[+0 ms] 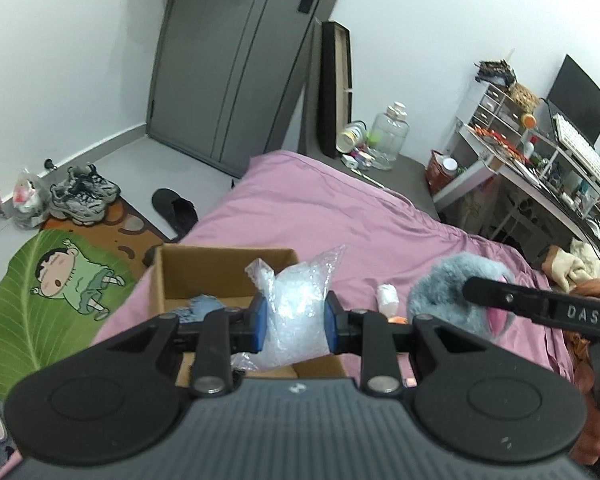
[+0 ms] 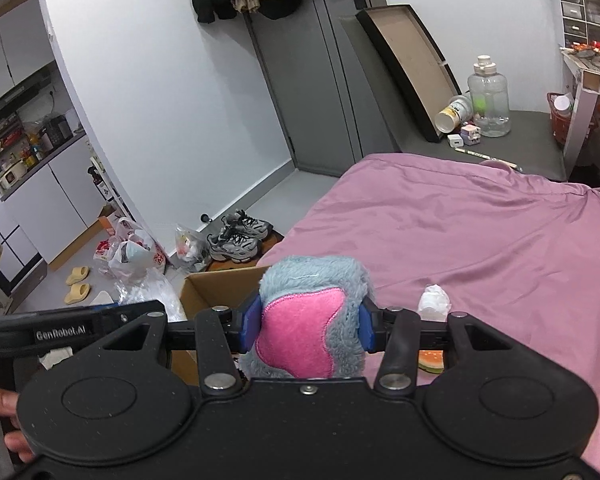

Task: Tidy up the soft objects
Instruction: 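Carry the plastic bag and grey plush with both tools over the box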

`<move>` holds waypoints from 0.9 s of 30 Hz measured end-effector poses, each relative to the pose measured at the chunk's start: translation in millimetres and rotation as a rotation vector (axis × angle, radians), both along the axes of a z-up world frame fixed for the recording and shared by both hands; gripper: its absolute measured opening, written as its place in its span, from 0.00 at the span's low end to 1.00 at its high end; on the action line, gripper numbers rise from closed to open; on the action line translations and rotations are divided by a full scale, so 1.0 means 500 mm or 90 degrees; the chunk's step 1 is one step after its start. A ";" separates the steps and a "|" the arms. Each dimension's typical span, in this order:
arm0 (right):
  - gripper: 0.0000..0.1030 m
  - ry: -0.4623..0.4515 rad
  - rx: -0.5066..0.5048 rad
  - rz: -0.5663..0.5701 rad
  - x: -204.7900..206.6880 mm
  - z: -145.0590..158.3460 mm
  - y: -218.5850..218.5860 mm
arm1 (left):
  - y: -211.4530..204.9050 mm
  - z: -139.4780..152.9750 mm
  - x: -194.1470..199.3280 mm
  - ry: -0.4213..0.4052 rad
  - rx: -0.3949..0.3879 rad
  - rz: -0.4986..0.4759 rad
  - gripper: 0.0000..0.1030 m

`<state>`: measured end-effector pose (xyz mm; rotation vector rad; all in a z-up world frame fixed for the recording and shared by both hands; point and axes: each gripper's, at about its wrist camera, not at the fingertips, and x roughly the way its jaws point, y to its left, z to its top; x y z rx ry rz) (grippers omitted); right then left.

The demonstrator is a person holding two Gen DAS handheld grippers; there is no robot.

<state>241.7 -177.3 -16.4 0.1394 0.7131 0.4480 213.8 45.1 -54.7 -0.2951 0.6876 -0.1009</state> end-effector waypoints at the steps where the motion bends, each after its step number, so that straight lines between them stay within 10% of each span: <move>1: 0.45 -0.002 0.001 -0.001 -0.003 0.000 0.005 | 0.007 0.002 0.001 0.000 0.003 0.000 0.26; 27: 0.45 0.030 0.005 0.013 0.043 -0.086 0.131 | 0.094 -0.133 0.075 0.045 0.016 0.003 0.27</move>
